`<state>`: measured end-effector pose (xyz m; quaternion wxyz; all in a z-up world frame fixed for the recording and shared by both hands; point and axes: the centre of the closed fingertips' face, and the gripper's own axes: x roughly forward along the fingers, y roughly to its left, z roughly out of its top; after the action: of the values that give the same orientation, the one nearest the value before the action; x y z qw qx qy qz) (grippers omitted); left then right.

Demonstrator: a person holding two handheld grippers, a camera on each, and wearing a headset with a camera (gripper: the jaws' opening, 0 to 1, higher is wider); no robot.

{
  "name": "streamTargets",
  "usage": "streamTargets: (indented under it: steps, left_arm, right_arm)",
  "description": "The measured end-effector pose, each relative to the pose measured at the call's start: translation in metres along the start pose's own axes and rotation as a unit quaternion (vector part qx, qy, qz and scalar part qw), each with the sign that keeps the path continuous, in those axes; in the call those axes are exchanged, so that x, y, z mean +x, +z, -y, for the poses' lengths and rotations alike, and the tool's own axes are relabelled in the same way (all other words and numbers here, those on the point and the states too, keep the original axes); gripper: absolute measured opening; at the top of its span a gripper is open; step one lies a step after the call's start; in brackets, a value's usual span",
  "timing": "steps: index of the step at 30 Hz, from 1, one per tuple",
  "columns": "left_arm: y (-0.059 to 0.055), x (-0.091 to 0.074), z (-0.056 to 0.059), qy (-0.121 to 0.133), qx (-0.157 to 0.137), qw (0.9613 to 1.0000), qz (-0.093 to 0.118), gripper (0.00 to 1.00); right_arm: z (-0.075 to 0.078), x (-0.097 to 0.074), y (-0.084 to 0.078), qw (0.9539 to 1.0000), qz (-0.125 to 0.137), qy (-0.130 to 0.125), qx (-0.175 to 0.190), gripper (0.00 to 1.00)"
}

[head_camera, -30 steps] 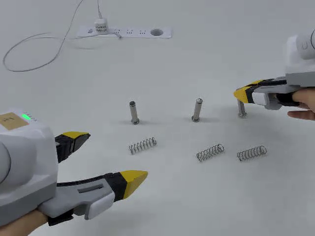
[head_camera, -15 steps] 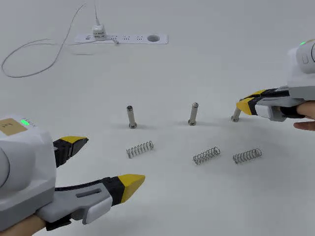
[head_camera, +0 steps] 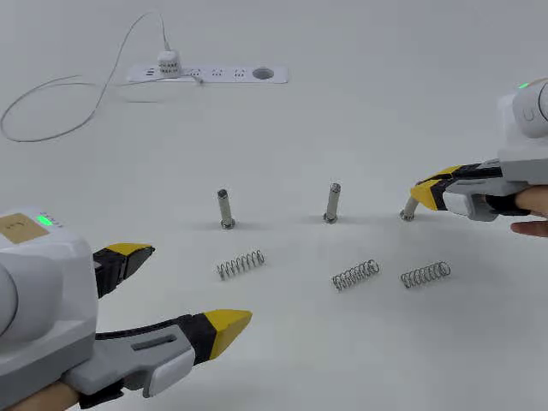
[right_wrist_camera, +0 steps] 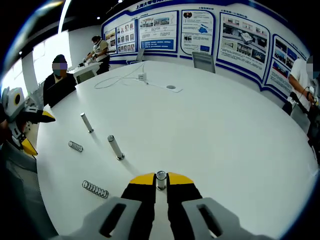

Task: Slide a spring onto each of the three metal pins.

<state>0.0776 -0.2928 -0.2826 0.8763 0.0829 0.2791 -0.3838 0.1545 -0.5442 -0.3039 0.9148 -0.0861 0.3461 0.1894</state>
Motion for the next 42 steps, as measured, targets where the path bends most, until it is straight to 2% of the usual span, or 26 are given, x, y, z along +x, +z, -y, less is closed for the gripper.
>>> streamTargets:
  steps: [10,14,16,19,29,31,34,37,42]
  left_arm:
    - [-0.001,-0.001,0.001,-0.001,0.001,1.0000,-0.002,0.73]
    - [-0.002,-0.001,0.001,-0.001,0.002,1.0000,-0.004,0.73]
    - [-0.002,-0.001,0.001,-0.001,0.004,1.0000,-0.005,0.73]
    - [-0.002,-0.001,0.001,-0.001,0.006,1.0000,-0.006,0.73]
    - [0.001,0.002,-0.004,-0.005,0.025,0.9996,-0.013,0.70]
    - [0.001,0.004,-0.006,-0.003,0.029,0.9994,-0.016,0.70]
    - [-0.001,0.007,-0.007,-0.002,0.054,0.9981,-0.031,0.69]
    - [-0.002,0.010,-0.008,-0.005,0.056,0.9979,-0.034,0.68]
    - [-0.003,0.017,-0.012,-0.010,0.070,0.9966,-0.041,0.63]
  right_arm:
    - [-0.002,-0.001,0.001,1.0000,0.002,0.001,-0.005,0.09]
    - [-0.004,-0.002,0.002,0.9999,0.010,0.002,-0.013,0.12]
    - [-0.008,-0.003,0.005,0.9997,0.020,0.009,-0.014,0.14]
    - [-0.008,-0.006,0.009,0.9995,0.027,0.002,-0.017,0.17]
    - [-0.011,-0.024,0.020,0.9980,0.061,-0.004,0.013,0.29]
    - [-0.013,-0.029,0.020,0.9975,0.066,-0.002,0.025,0.31]
    - [-0.018,-0.037,0.021,0.9963,0.076,0.004,0.041,0.32]
    - [-0.022,-0.043,0.019,0.9949,0.084,0.009,0.056,0.33]
    - [-0.029,-0.053,0.016,0.9944,0.089,0.013,0.055,0.35]
